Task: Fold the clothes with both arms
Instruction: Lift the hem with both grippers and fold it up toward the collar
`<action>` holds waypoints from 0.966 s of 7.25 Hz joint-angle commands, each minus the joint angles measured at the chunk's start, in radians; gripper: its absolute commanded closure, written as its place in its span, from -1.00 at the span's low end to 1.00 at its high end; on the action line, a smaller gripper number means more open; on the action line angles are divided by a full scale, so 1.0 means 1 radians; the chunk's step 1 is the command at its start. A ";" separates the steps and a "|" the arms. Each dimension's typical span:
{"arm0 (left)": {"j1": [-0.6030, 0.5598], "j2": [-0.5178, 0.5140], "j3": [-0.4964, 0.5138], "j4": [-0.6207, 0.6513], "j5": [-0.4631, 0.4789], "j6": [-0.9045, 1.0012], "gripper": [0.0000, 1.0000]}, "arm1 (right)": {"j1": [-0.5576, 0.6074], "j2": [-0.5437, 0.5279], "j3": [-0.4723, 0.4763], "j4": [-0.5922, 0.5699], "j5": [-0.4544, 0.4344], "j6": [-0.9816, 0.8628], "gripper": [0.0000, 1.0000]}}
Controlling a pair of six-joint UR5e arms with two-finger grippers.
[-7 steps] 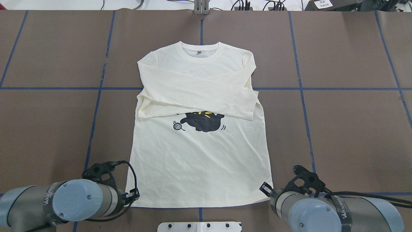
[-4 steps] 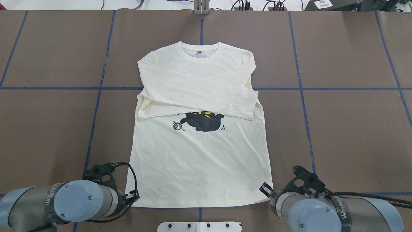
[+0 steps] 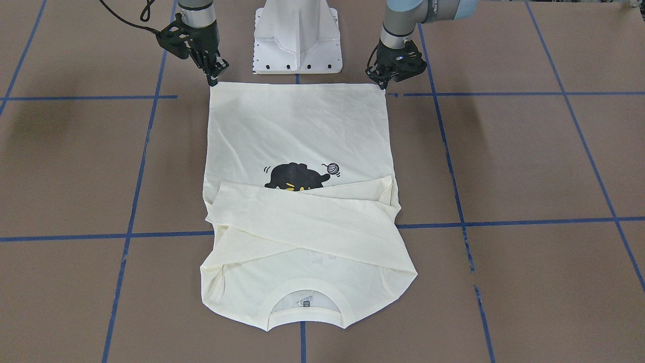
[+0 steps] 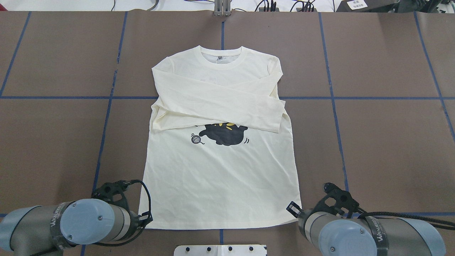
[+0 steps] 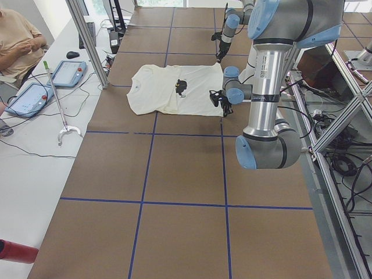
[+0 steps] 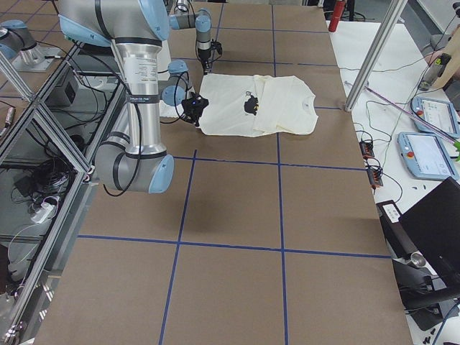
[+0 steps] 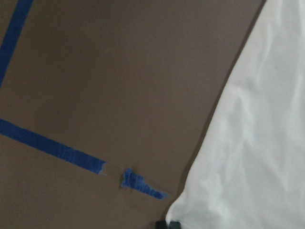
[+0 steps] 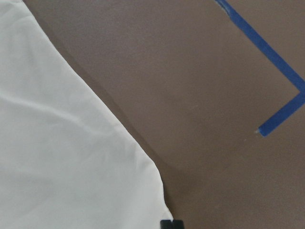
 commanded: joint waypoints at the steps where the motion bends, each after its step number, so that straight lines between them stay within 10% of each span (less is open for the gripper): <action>1: -0.001 0.022 -0.072 0.005 -0.044 0.007 1.00 | -0.007 -0.001 0.029 0.000 0.000 0.000 1.00; 4: -0.003 0.081 -0.218 0.010 -0.109 0.013 1.00 | -0.089 -0.004 0.199 -0.166 -0.002 0.002 1.00; 7: -0.175 0.047 -0.279 0.031 -0.142 0.165 1.00 | 0.086 0.054 0.200 -0.221 0.003 -0.128 1.00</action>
